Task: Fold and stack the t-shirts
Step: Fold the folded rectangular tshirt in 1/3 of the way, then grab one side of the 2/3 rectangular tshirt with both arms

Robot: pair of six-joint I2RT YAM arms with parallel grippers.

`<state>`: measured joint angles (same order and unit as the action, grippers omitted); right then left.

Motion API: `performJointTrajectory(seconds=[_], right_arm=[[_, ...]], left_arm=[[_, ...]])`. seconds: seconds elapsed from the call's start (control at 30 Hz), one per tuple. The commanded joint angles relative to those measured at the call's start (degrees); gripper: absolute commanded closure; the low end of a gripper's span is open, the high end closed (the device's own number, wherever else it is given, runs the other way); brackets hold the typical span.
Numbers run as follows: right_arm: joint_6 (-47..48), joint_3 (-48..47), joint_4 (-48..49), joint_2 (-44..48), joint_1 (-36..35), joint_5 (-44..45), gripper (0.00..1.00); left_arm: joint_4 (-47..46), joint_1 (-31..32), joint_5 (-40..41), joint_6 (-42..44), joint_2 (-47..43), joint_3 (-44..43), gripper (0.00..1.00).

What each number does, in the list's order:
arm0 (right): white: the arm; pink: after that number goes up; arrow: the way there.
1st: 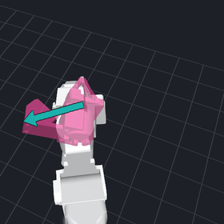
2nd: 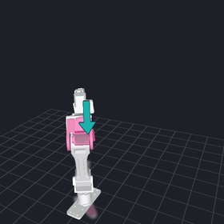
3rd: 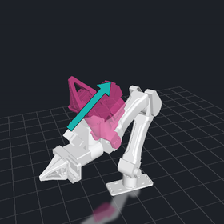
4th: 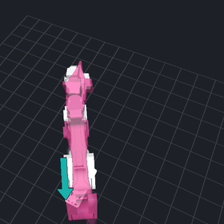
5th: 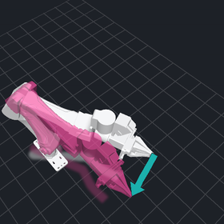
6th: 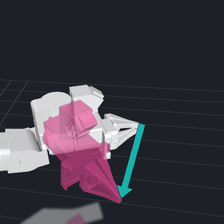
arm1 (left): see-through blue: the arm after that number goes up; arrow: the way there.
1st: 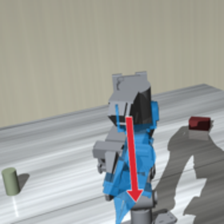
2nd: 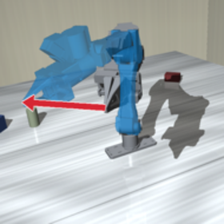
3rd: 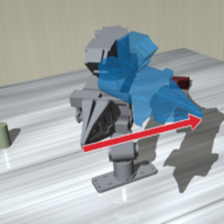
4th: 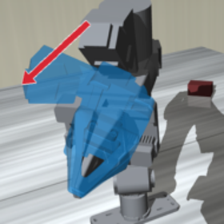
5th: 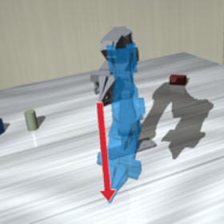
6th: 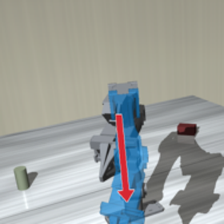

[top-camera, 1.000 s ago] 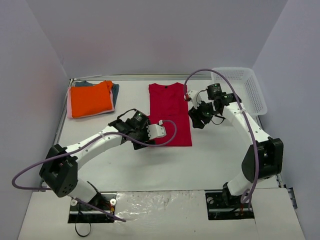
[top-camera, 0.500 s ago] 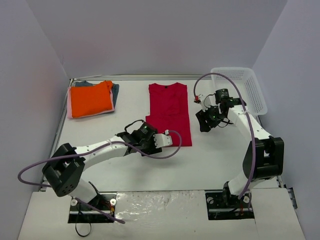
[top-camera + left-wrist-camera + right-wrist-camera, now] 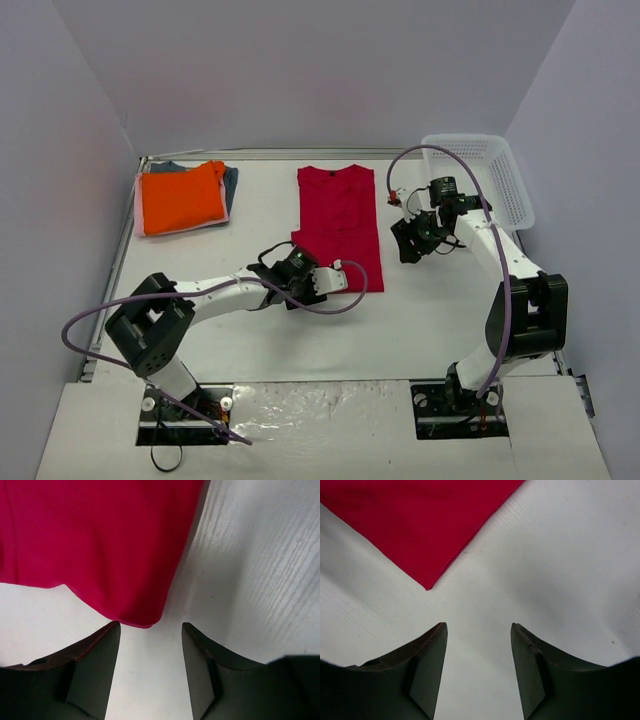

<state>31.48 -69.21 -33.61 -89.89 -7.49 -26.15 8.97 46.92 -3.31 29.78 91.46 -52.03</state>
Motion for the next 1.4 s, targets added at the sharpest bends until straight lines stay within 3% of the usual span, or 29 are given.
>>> performJointTrajectory(seconds=[0.0,0.33,0.53,0.57,0.7,0.9,1.03,1.23,1.37], right_arm=[[-0.11,-1.45,-1.02,-0.03,0.28,0.66,0.5],[0.51,-0.31,-1.02,0.76,0.28,0.4,0.51],[0.51,-0.05,-1.02,1.2,0.28,0.84,0.51],[0.51,0.04,-1.02,1.38,0.28,0.84,0.51],[0.59,0.48,-1.29,2.17,0.28,0.93,0.51],[1.56,2.32,-1.46,4.8,0.28,-1.18,0.52],[3.93,2.5,-3.04,6.74,0.28,-7.93,0.52],[5.78,3.73,-3.4,9.46,0.19,-17.08,0.51],[13.58,9.08,-2.7,14.19,-0.77,-17.97,0.5]], left_arm=[[0.87,0.11,2.78,0.45,1.43,-2.72,0.5],[0.34,0.11,6.83,-0.07,5.31,-4.92,0.51],[1.31,0.02,6.92,-0.16,6.36,-5.71,0.7],[1.48,0.02,6.83,-0.25,6.36,-5.71,0.8],[3.15,-0.42,4.64,-0.25,5.66,-6.15,0.97],[9.74,-2.7,-6.52,0.28,4.52,-8.96,0.98],[14.21,-6.04,-14.08,0.1,4.52,-11.07,0.98],[16.51,-8.15,-16.28,0.45,5.48,-12.3,0.98],[17.83,-9.47,-18.83,-0.25,6.88,-13.18,0.98]])
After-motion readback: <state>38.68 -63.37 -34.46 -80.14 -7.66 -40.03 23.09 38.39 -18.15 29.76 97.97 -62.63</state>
